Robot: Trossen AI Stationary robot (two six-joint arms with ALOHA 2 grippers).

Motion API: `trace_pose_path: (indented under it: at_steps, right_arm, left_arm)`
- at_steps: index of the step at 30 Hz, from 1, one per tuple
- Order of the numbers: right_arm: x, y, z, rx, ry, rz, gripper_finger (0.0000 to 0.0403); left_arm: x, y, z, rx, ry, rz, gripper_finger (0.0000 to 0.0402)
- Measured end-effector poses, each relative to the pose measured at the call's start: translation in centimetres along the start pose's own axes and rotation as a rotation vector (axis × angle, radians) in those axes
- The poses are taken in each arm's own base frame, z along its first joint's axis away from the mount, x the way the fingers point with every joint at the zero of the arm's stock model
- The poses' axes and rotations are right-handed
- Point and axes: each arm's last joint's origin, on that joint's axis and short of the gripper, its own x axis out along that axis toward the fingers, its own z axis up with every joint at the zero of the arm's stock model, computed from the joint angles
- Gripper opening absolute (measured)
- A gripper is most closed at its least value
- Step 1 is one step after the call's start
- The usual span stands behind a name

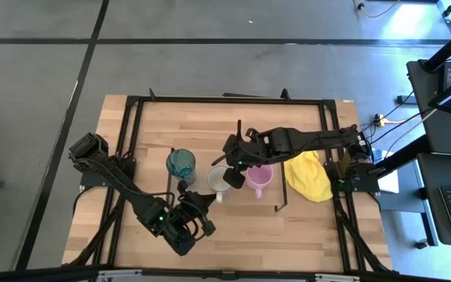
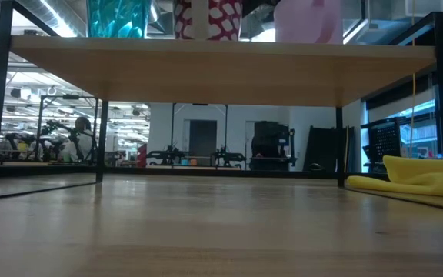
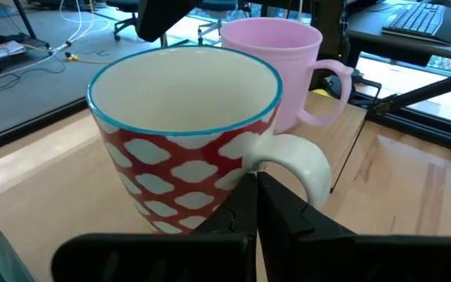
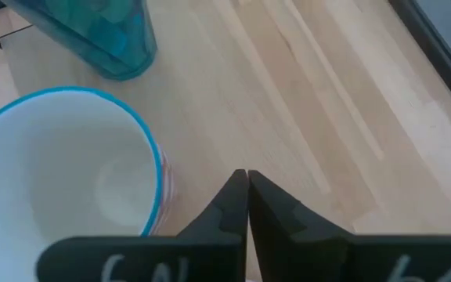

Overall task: Stack small to large cups/mugs on shelf
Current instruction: Put the red cup on the shelf, then return to Home Position

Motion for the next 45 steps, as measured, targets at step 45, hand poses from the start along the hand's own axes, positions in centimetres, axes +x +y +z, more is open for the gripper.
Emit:
trace_pose_path:
  at_steps: [45]
  right_arm:
    - [-7.9,4.8,1.6,-0.307,-0.391,0.171,0.0013]
  left_arm:
    - [-9.1,-0.9,4.6,0.148,0.007,-0.548,0.0]
